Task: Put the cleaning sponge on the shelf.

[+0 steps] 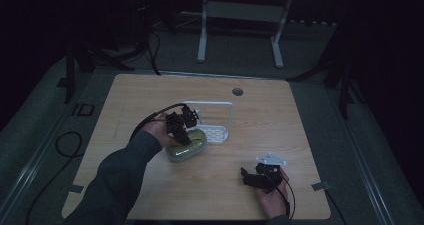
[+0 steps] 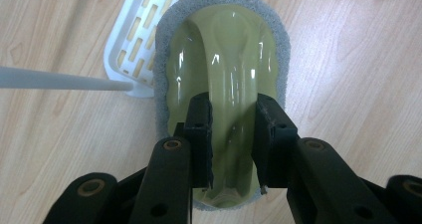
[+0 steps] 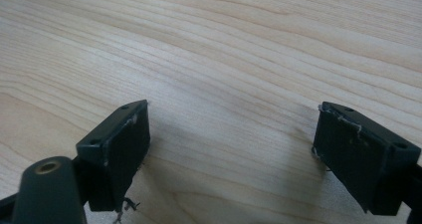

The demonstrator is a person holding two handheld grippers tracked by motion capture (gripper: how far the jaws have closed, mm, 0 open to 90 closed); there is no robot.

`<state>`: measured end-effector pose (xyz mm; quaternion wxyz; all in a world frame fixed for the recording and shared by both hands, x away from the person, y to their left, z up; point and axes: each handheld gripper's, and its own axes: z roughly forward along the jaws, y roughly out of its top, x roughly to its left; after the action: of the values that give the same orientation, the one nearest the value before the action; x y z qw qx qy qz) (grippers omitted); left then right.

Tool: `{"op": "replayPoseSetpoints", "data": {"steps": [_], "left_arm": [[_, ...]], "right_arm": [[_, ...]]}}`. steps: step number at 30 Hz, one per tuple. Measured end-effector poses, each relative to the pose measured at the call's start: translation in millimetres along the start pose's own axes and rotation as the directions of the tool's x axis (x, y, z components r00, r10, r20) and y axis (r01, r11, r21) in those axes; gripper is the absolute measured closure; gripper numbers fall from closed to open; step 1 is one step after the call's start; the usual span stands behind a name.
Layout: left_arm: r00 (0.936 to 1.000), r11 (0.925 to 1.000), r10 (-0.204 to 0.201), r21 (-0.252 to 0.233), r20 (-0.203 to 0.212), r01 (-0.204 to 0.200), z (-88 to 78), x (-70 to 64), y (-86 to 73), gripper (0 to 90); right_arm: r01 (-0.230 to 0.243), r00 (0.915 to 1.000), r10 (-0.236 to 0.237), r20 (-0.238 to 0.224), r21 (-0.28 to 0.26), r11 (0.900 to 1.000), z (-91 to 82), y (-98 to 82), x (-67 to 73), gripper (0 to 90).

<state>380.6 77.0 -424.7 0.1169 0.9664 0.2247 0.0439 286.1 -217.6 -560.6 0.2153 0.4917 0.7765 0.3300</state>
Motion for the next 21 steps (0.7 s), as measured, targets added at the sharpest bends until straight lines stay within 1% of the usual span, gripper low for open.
{"op": "replayPoseSetpoints", "data": {"steps": [4, 5, 7, 11, 15, 18, 21], "left_arm": [[0.9999, 1.0, 0.007, -0.005, -0.008, -0.007, -1.3, 0.3, 2.9, 71.4], [0.9998, 0.9998, 0.02, -0.003, -0.01, -0.02, -1.8, 0.7, 3.6, 71.4], [0.9995, 0.9996, 0.028, 0.001, -0.013, -0.028, -2.2, 0.1, 4.9, 71.4], [0.9994, 0.9995, 0.031, 0.005, -0.017, -0.031, -2.9, 0.0, 7.9, 71.4], [0.9994, 0.9995, 0.033, -0.004, -0.013, -0.033, -3.1, 0.6, 8.9, 71.4], [0.9987, 0.9987, 0.05, -0.008, -0.012, -0.05, -1.0, 1.1, 11.1, 71.4], [0.9986, 0.9986, 0.051, -0.011, -0.013, -0.051, 0.3, 1.8, 12.8, 71.4]], "right_arm": [[-0.001, 1.0, 0.001, 0.0, 0.0, 1.0, 0.0, 0.0, 0.1, 14.3], [-0.001, 1.0, 0.001, 0.0, 0.0, 1.0, 0.0, 0.0, 0.1, 14.3], [-0.001, 1.0, 0.001, 0.0, 0.0, 1.0, 0.0, 0.0, 0.0, 14.3], [0.0, 1.0, 0.0, 0.0, 0.0, 1.0, 0.0, 0.0, 0.0, 14.3], [0.0, 1.0, 0.0, 0.0, 0.0, 1.0, 0.0, 0.0, 0.0, 14.3], [0.0, 1.0, 0.0, 0.0, 0.0, 1.0, 0.0, 0.0, 0.0, 14.3], [0.0, 1.0, 0.0, 0.0, 0.0, 1.0, 0.0, 0.0, 0.0, 14.3]]}}
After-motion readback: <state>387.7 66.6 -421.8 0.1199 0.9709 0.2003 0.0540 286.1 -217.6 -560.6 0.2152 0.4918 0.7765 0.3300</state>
